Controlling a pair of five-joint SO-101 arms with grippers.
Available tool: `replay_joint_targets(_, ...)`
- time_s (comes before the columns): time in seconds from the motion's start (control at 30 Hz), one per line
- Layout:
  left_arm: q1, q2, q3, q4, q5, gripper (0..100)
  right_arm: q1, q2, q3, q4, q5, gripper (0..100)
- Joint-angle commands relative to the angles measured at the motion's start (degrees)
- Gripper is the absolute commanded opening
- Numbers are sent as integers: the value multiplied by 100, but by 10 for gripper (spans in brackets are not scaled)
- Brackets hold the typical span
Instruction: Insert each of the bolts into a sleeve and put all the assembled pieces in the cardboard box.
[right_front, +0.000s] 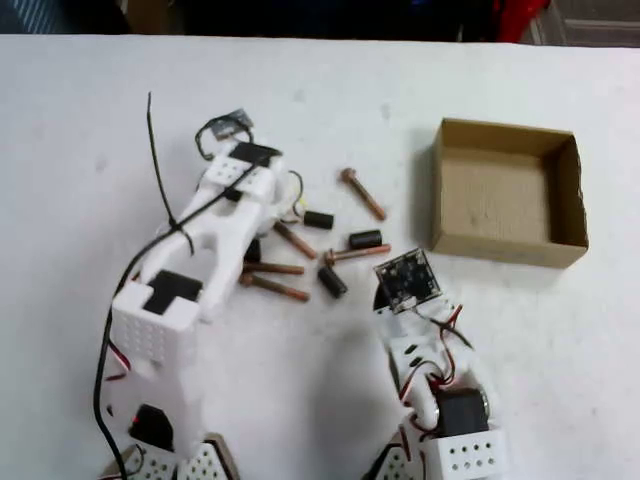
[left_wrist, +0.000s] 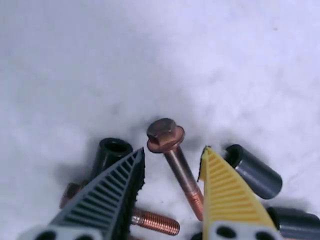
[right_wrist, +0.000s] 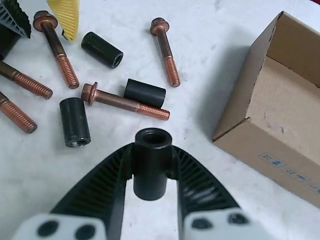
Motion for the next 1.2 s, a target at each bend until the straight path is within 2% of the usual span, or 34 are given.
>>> replay_joint_targets(0.0,-57,-40,-220,-237,53,199,40,-66,-53,-119,-44,17)
replay_joint_targets(0.07,-40,31,-220,-299,53,184,40,-66,-44,-119,-44,17)
replay_joint_targets(0.27,-13,558,-273,-642,26,52,40,-66,-44,-119,-44,17)
replay_joint_targets(0.43,-22,558,-316,-703,-9,47,40,-66,-44,-119,-44,17)
replay_joint_targets(0.67,40,558,-598,-659,-1187,46,40,-66,44,-154,-44,17)
replay_joint_targets(0.87,48,558,-1020,-607,-1468,45,31,-66,62,-154,-44,17)
replay_joint_targets(1.0,48,549,-1697,26,-1635,24,40,-66,79,-321,-44,17)
replay_joint_targets(1.17,189,549,-2848,1802,-2338,21,31,-57,325,-822,-44,17)
